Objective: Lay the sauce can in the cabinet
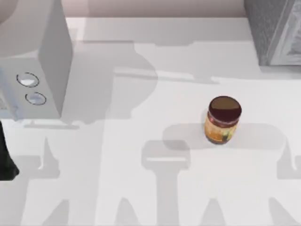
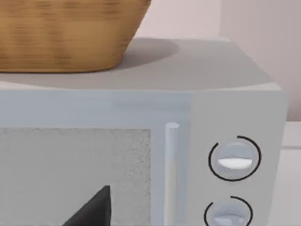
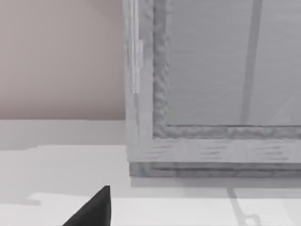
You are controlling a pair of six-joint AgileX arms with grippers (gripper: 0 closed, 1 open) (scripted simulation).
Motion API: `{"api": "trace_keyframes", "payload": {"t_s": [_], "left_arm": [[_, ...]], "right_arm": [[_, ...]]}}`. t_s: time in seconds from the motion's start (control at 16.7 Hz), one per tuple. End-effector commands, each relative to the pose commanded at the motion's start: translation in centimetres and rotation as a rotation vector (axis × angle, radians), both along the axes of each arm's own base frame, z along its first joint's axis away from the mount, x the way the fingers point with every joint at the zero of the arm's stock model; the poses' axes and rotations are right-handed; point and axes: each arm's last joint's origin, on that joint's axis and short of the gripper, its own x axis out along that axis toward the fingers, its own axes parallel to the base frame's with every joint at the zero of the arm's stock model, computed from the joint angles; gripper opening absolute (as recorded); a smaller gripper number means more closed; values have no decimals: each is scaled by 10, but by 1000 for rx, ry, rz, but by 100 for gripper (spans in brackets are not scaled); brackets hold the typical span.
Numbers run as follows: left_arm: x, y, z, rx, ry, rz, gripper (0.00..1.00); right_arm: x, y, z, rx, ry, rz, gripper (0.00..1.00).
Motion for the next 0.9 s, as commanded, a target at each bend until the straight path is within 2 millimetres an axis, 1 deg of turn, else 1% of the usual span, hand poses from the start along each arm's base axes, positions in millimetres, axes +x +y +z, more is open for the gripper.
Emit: {"api": "trace_keyframes", "payload": {"t_s": [0.24, 0.42, 0.54, 0.72, 0.9], "left_arm": [[0, 0, 0, 0, 0, 0, 100], [0, 0, 0, 0, 0, 0, 100], [0, 0, 0, 0, 0, 0, 100], [0, 0, 0, 0, 0, 0, 100], [0, 0, 0, 0, 0, 0, 100]], "right_arm": [[1, 0, 3, 13, 1, 14, 100], [6, 2, 14, 30, 9, 84, 100], [14, 6, 25, 25, 20, 173, 100], [34, 13, 42, -2, 38, 351, 100], [66, 21, 55, -34, 55, 563, 100]]}}
